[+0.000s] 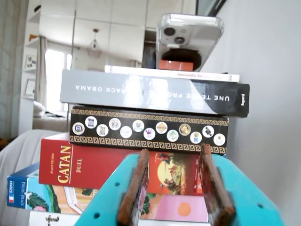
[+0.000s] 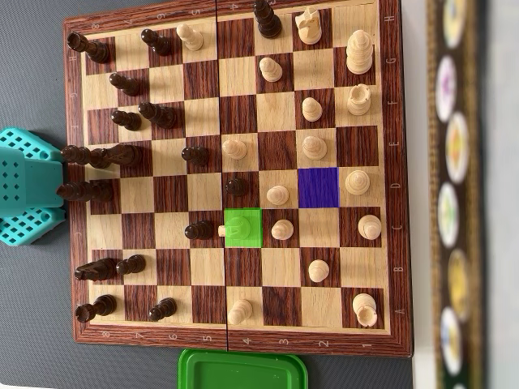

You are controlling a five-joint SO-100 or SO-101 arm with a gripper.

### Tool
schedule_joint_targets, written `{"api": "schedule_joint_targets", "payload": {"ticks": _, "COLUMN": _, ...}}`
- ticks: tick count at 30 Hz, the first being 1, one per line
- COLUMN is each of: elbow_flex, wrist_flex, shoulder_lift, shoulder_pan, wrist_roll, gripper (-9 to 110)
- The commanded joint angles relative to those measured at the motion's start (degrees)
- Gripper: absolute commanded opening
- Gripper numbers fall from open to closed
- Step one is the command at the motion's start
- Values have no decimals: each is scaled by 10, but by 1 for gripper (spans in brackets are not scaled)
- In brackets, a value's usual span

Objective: Play chess

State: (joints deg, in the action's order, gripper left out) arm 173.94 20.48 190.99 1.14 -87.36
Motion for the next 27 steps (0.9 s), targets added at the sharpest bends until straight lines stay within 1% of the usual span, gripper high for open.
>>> {"api": "schedule_joint_targets", "payload": {"ticks": 1, "elbow_flex": 2, "wrist_flex": 74, "shoulder_lift": 8, "shoulder_pan": 2, "wrist_roll": -7, "gripper": 16}}
{"api": "schedule_joint_targets", "payload": {"ticks": 6, "elbow_flex": 24, "wrist_flex": 183, "shoulder_lift": 8, "shoulder_pan": 2, "wrist_roll": -7, "gripper": 16}}
{"api": "schedule_joint_targets", "payload": {"ticks": 12, "elbow_flex": 70, "wrist_flex": 364, "shoulder_lift": 8, "shoulder_pan": 1, "wrist_roll": -3, "gripper": 16}}
{"api": "schedule_joint_targets", "payload": {"ticks": 16, "elbow_flex": 71, "wrist_flex": 409, "shoulder_lift": 8, "shoulder_pan": 2, "wrist_roll": -2, "gripper": 16}}
{"api": "schedule_joint_targets", "payload": {"ticks": 27, "elbow_flex": 71, "wrist_flex": 592, "shoulder_lift": 8, "shoulder_pan": -5, "wrist_roll": -1, "gripper": 16}}
